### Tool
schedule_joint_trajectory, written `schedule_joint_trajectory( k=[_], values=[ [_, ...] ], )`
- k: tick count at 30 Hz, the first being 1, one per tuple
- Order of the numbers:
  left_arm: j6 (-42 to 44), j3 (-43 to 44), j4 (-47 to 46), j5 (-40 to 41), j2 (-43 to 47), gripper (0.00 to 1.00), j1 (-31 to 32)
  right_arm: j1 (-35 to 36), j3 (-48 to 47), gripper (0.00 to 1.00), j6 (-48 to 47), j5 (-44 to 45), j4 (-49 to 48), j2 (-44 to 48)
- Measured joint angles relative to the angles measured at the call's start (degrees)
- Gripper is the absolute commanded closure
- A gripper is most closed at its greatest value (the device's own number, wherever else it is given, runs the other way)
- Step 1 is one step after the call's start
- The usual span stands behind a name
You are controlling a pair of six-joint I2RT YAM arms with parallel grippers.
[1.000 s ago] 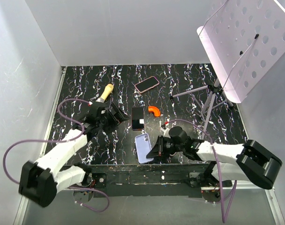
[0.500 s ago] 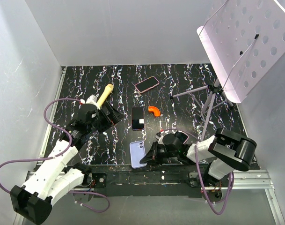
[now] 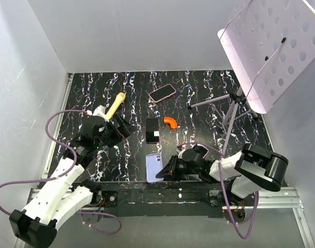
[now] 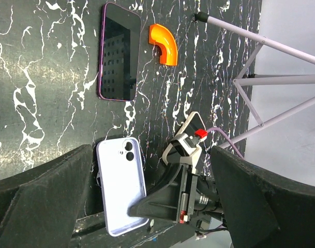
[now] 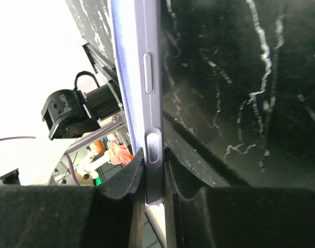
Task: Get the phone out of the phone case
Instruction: Place the phone case at the center of the board.
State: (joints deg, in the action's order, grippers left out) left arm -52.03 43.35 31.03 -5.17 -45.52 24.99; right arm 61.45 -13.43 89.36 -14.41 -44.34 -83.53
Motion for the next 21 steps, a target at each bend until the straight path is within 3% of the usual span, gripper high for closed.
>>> schedule_joint_trajectory(
  k=[3, 9, 10, 12, 21],
  values=[
    [0.0, 0.0, 0.6, 0.0, 0.8, 0.02, 0.0, -0.3, 0.0, 0.73, 0.1, 0.1, -0.9, -2.4],
    [0.0, 0.0, 1.2, 0.1, 2.8, 0.02, 0.0, -0.4, -0.9, 0.38, -0.7, 0.0, 1.2, -3.1],
    [0.0, 0.0, 1.2, 0.1, 2.9, 0.02, 0.0, -0.4, -1.4, 0.27, -1.3, 0.1, 2.8, -2.3],
    [0.0, 0.0, 1.3, 0.1, 2.9, 0.02, 0.0, -0.4, -3.1, 0.2, -3.0, 0.2, 7.5, 0.1],
    [0.0, 0.0, 1.6, 0.1, 2.9, 0.02, 0.0, -0.3, -14.1, 0.14, -17.9, 1.4, 34.2, 8.0]
  ],
)
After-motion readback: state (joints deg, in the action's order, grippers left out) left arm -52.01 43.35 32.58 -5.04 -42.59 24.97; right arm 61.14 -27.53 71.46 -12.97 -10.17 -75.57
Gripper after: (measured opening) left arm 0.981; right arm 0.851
